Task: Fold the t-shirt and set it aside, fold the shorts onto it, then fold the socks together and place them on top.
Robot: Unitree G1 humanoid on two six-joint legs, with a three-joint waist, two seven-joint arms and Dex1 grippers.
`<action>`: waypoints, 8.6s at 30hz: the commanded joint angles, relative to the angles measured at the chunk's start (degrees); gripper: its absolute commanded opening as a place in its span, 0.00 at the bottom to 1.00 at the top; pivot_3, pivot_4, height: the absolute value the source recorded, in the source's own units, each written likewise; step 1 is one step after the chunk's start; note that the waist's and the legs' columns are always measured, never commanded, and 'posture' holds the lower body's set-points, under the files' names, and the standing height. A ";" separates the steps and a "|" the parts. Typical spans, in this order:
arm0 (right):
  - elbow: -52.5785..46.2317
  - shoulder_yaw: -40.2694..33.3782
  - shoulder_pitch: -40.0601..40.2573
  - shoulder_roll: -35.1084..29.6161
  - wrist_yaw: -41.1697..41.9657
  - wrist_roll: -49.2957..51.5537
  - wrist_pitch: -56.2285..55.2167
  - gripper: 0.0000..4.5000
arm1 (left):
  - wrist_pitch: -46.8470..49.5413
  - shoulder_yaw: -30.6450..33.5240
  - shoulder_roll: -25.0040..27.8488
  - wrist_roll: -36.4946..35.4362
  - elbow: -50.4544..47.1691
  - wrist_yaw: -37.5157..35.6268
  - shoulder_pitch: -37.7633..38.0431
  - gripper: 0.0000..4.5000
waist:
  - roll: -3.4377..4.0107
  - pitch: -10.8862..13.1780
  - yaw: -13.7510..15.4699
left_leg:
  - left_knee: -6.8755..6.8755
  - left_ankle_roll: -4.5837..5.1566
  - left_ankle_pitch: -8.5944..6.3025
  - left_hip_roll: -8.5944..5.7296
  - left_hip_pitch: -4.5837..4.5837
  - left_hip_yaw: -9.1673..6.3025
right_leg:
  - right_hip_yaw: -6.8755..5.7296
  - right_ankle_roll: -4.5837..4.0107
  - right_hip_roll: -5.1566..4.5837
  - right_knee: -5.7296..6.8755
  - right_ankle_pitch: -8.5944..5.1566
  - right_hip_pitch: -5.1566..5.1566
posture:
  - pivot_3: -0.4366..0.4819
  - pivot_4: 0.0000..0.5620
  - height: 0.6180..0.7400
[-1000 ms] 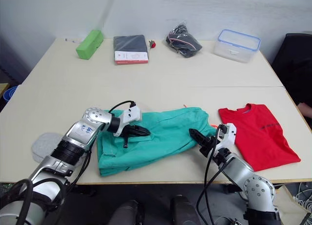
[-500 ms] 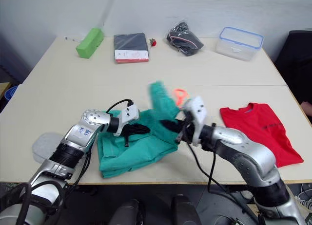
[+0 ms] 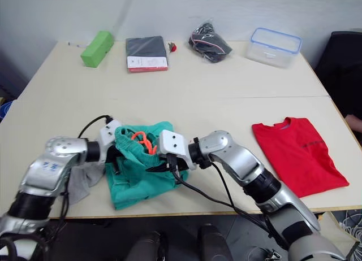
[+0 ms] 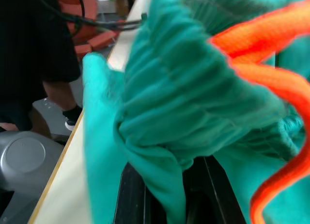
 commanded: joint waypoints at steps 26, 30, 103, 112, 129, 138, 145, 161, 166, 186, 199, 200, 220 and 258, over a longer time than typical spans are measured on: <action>6.77 -12.75 -5.78 5.31 8.14 1.45 2.73 0.68 | 13.60 2.30 8.52 -17.20 -13.37 0.09 -3.27 0.00 | 0.05 0.05 -0.76 | -0.23 -0.22 -0.07 -0.15 -0.01 -0.46 | -0.49 -0.17 -0.21 -0.21 -0.08 0.12 | 0.48 0.27 1.00; 12.62 -11.71 -6.81 9.46 3.18 -3.46 -1.73 0.35 | 10.54 -3.77 11.86 -12.38 -13.87 0.50 1.97 0.00 | 0.14 0.11 -1.79 | -0.30 -0.33 -0.02 -0.09 -0.02 -0.45 | -0.50 -0.29 -0.12 -0.09 -0.15 0.00 | 0.48 0.27 1.00; 28.57 -18.79 -7.69 18.78 -7.03 1.59 36.46 1.00 | 2.05 4.98 -0.10 -13.32 -8.79 9.31 6.70 0.58 | 0.18 0.13 -1.14 | -0.26 -0.36 0.23 -0.06 -0.05 -0.62 | -0.80 -0.34 -0.21 0.04 -0.10 0.04 | 0.48 0.27 1.00; 33.87 -20.09 -8.37 20.43 -11.12 -0.43 35.90 0.86 | 6.13 11.24 4.33 -19.46 -10.61 5.32 7.33 1.00 | 0.19 0.13 -1.90 | -0.32 -0.39 0.21 -0.06 0.09 -0.62 | -0.82 -0.35 -0.21 0.01 -0.10 0.15 | 0.48 0.27 1.00; -6.35 -37.77 1.98 -15.56 -4.96 19.70 62.86 0.01 | 8.52 12.49 0.07 -38.78 -15.82 0.16 -0.99 1.00 | 0.31 0.21 1.45 | -0.05 -0.41 0.17 -0.25 -1.57 -0.93 | -1.24 -0.29 -0.44 -0.18 -0.07 -0.97 | 0.48 0.27 1.00; -4.41 -46.68 19.23 -48.61 9.90 20.53 51.18 0.01 | 6.43 4.41 -1.09 -37.24 -10.94 -4.46 -7.68 1.00 | 0.34 0.23 1.46 | 0.04 0.10 0.03 -0.35 -1.48 -0.84 | -1.18 -0.17 -0.41 -0.42 -0.02 -0.76 | 0.48 0.27 1.00; 22.86 -38.82 22.68 -58.92 18.95 3.99 21.46 0.01 | 3.43 0.84 -0.86 -34.56 -9.00 -7.67 -8.97 1.00 | 0.33 0.30 1.53 | 0.21 0.14 0.45 -0.34 -1.08 -0.59 | -0.79 0.00 -0.25 -0.34 0.08 -0.55 | 0.48 0.27 1.00; 58.75 -34.44 1.14 -44.14 1.10 -13.52 -3.08 0.39 | 2.02 0.10 -0.52 -32.18 -9.86 -6.29 -8.90 1.00 | 0.72 0.69 1.14 | -0.15 -0.39 0.70 -0.26 0.16 0.26 | 0.17 -0.02 0.02 -0.21 0.09 0.16 | 0.48 0.27 1.00; 57.92 -39.65 0.14 -45.84 -2.66 -12.28 -7.38 0.77 | 2.78 1.56 0.60 -32.55 -10.97 -4.71 -7.06 1.00 | 0.72 0.69 1.00 | -0.08 -0.37 0.69 -0.26 0.23 0.36 | 0.29 0.05 0.03 -0.17 0.13 0.20 | 0.48 0.27 1.00; 12.64 -35.58 -2.12 -26.69 10.89 5.48 10.30 0.99 | 4.51 24.50 6.13 -31.45 -25.60 7.37 22.17 1.00 | 0.58 0.88 0.68 | -0.05 -0.14 0.20 0.04 0.11 0.22 | 0.12 -0.05 0.07 -0.11 0.11 0.07 | 0.48 0.27 1.00; -0.27 -38.36 0.71 -27.33 20.85 17.61 15.42 0.99 | 0.87 30.58 5.79 -19.57 -27.67 13.91 38.47 1.00 | 0.62 0.90 0.54 | -0.22 -0.01 0.00 0.02 0.13 0.24 | 0.03 -0.12 0.02 -0.37 0.07 0.11 | 0.48 0.27 1.00; -4.10 -37.61 2.29 -26.78 21.07 18.64 15.30 0.99 | -0.29 31.83 4.71 -16.36 -28.08 15.06 41.92 1.00 | 0.62 0.90 0.31 | -0.23 -0.03 -0.02 0.06 0.14 0.24 | 0.02 -0.15 0.06 -0.37 0.06 0.11 | 0.48 0.27 1.00; -16.06 -34.39 7.16 -22.45 14.83 22.76 15.67 0.99 | 3.89 27.81 -5.88 -5.79 -20.83 22.34 41.85 1.00 | 0.31 0.81 1.07 | -0.30 -0.06 -0.08 0.07 0.18 0.21 | -0.11 -0.30 -0.13 -0.43 0.06 0.13 | 0.48 0.27 1.00; -25.06 -36.49 22.80 -29.00 4.92 13.48 7.67 1.00 | 20.91 -21.54 -24.89 0.07 7.95 21.43 -17.67 0.00 | 0.69 0.47 3.23 | 0.24 0.17 0.40 -0.26 -0.63 0.09 | -1.41 0.04 -1.02 -0.45 0.24 0.23 | 0.48 0.27 1.00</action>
